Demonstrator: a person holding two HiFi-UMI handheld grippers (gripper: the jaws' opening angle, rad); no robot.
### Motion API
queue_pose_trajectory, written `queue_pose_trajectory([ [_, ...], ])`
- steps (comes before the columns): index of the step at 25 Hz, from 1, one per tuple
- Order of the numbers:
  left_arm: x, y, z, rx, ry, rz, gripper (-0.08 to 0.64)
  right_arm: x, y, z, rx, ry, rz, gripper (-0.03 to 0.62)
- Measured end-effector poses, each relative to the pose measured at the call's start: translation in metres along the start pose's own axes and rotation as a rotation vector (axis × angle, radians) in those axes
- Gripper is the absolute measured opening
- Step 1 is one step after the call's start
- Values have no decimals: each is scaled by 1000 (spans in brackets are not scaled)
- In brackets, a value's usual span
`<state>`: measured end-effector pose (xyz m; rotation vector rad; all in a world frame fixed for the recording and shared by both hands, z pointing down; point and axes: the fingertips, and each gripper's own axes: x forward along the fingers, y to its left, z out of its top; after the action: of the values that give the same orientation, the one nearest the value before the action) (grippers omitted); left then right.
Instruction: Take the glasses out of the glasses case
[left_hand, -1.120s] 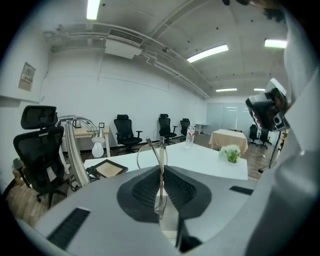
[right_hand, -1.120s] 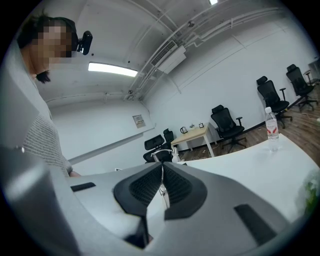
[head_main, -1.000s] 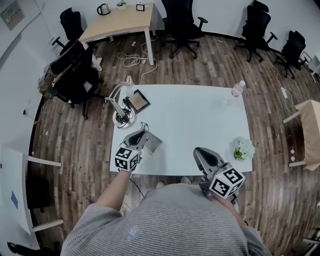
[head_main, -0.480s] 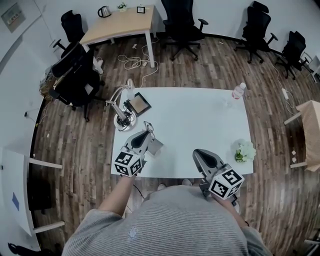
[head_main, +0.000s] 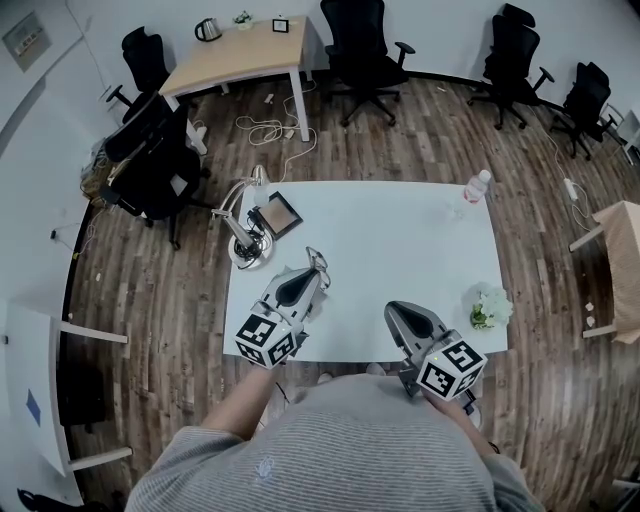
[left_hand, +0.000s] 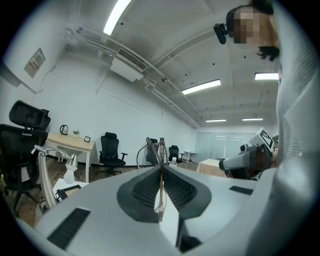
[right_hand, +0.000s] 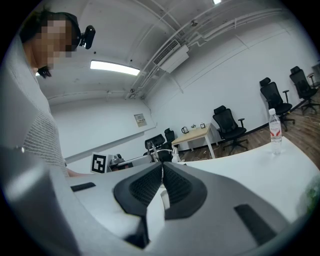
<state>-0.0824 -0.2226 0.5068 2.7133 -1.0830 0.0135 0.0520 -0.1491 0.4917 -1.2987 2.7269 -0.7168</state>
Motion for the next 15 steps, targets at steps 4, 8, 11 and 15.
queue_pose_trajectory([
  [4,5,-17,7,-19,-18,-26,31,2,-3,-1,-1,-6,7,17],
  [8,6,-36,15,-33,-39,-43,31,4,-5,-1,-10,-8,5,17],
  [11,6,-56,22,-28,-59,-56,31,2,-8,0,-24,-9,-3,17],
  [15,7,-77,28,6,-68,-90,31,2,-9,1,-45,-10,-5,15],
])
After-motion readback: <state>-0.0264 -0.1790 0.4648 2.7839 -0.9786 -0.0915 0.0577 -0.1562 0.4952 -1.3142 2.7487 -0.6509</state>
